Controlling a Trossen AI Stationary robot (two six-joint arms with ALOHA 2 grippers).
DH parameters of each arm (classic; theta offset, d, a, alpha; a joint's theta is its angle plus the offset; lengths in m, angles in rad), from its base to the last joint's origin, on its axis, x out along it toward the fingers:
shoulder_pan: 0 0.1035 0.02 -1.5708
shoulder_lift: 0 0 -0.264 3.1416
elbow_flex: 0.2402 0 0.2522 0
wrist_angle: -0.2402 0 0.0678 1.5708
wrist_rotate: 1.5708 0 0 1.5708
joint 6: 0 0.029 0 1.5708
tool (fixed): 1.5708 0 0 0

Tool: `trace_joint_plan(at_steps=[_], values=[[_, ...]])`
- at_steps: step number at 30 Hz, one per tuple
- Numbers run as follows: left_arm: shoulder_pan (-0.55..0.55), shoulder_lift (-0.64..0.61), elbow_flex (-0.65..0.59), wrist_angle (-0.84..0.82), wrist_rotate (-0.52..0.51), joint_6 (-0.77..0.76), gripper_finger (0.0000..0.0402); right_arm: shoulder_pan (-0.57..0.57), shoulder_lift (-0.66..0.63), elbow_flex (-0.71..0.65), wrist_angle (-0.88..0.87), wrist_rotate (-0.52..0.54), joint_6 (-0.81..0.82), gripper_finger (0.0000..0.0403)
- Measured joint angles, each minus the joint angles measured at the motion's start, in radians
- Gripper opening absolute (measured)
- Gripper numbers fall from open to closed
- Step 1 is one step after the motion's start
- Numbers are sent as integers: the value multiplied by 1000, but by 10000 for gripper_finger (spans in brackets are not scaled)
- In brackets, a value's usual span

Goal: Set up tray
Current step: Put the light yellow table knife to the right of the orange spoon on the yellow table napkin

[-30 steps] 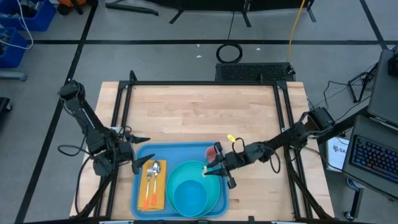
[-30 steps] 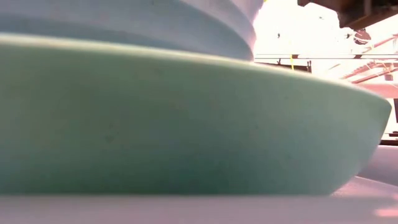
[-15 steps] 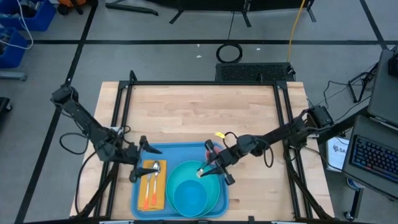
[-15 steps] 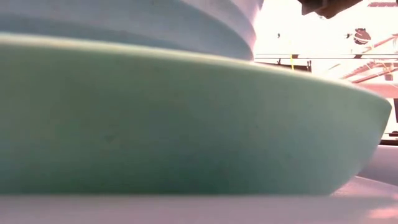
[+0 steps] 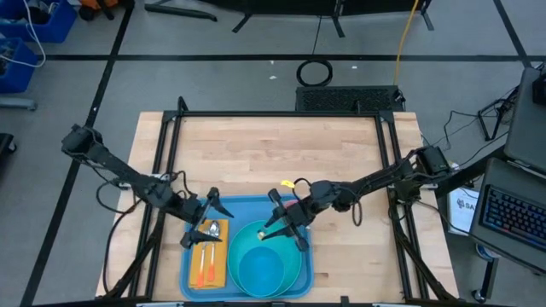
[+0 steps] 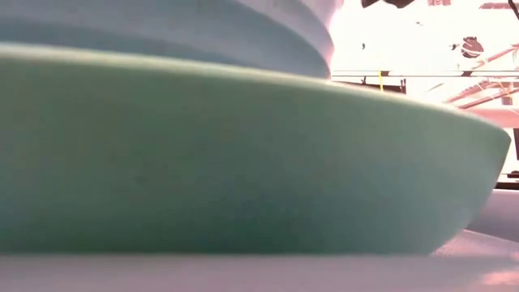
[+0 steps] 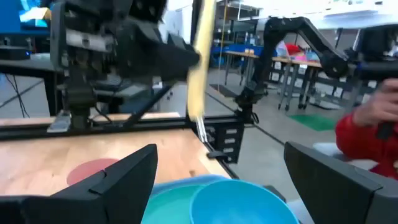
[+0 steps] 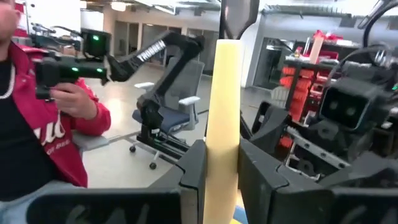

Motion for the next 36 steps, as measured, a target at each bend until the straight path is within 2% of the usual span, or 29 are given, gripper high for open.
trace_joint_plan(at_steps=[6,13,20,24,27,36], values=[[90,124,0,124,100,-25,351,-20,64,49,21,-49,27,55],[143,215,31,188,212,-60,351,-23,81,61,18,-49,33,55],[155,311,107,182,234,-41,351,-22,79,61,25,-49,34,55],[166,382,166,174,307,-45,351,-22,79,61,19,-49,35,55],[165,418,205,174,314,-50,351,-22,79,61,14,-49,36,55],[165,432,232,175,314,-43,351,-22,79,61,-4,-48,46,55]])
